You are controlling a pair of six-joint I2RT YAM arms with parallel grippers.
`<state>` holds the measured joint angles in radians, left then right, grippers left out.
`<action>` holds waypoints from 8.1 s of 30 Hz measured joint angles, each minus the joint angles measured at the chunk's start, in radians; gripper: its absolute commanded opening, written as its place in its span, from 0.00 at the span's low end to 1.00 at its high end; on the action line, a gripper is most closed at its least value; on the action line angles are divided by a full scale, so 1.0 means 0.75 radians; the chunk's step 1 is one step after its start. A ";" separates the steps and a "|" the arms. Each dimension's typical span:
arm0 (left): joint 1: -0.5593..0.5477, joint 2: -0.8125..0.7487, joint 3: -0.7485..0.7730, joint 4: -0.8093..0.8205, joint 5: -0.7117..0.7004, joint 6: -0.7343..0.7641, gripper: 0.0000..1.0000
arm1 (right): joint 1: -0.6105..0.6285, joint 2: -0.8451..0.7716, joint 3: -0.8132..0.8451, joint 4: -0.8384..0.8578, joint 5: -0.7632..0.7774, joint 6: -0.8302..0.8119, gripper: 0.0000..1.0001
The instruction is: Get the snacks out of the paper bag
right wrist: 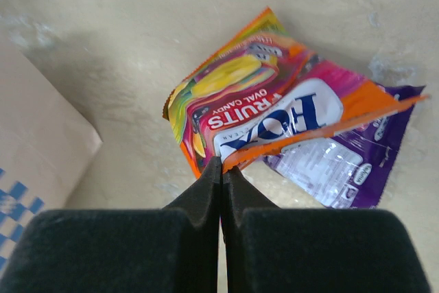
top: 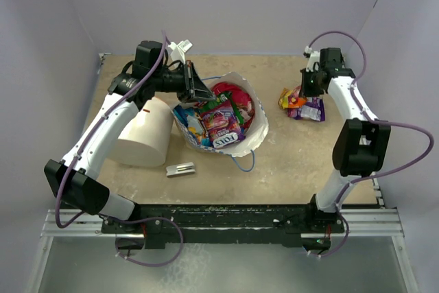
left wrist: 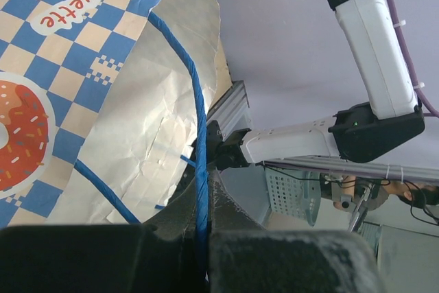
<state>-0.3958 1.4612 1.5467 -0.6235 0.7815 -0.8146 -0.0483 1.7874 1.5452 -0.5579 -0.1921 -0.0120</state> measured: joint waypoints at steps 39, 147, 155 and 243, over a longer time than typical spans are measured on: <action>0.000 0.041 0.075 -0.063 -0.007 -0.017 0.00 | -0.288 0.113 -0.056 0.026 0.035 0.093 0.57; -0.008 -0.051 -0.069 0.387 0.082 -0.226 0.00 | 1.300 -0.139 -0.555 0.500 0.965 0.743 0.00; -0.008 -0.051 -0.069 0.359 0.085 -0.224 0.00 | 1.294 -0.356 -0.554 0.408 0.895 0.719 0.00; -0.008 0.070 0.162 -0.100 -0.050 0.124 0.00 | -0.245 -0.080 -0.731 0.802 0.192 1.351 0.65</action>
<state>-0.4019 1.5139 1.6680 -0.6983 0.7437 -0.7216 -0.2321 1.7271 0.9966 0.0437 -0.0483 1.0016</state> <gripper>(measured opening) 0.004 0.557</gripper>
